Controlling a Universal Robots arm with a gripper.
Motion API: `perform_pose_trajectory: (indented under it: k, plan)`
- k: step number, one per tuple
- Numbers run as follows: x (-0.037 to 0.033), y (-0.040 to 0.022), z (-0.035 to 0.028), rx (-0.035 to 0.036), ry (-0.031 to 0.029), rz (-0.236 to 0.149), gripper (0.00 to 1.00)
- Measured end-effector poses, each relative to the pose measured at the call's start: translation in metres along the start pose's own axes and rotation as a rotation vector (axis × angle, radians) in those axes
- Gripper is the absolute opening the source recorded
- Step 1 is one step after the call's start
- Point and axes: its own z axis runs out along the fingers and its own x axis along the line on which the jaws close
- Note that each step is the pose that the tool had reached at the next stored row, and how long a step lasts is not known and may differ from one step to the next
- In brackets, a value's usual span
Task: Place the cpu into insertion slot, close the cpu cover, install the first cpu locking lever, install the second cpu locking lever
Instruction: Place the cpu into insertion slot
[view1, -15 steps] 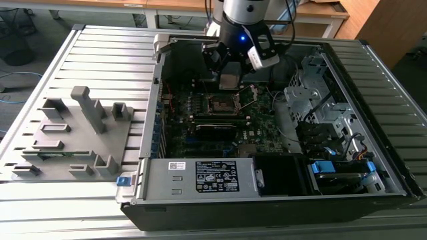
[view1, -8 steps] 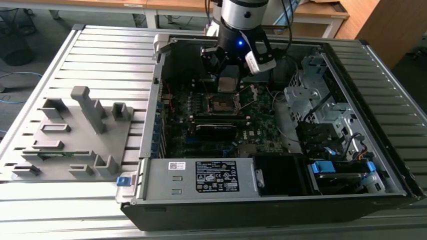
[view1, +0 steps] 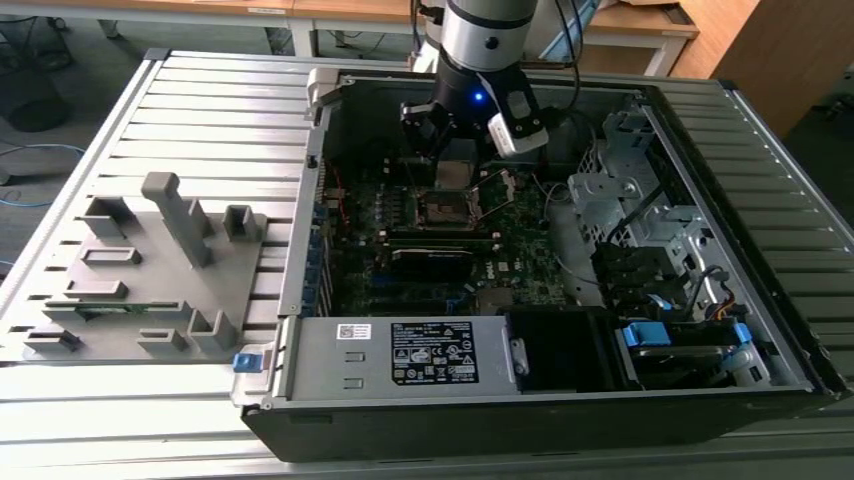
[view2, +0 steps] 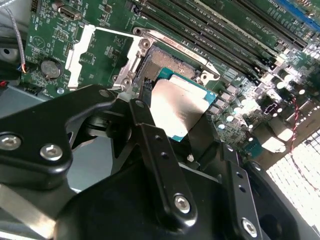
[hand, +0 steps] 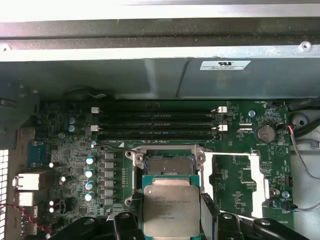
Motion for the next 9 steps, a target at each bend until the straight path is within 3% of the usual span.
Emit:
perform_pose_trajectory:
  k: [9]
  plan:
    - [0.0001, 0.0063, 0.0029, -0.0005, -0.0002, 0.0, 0.54]
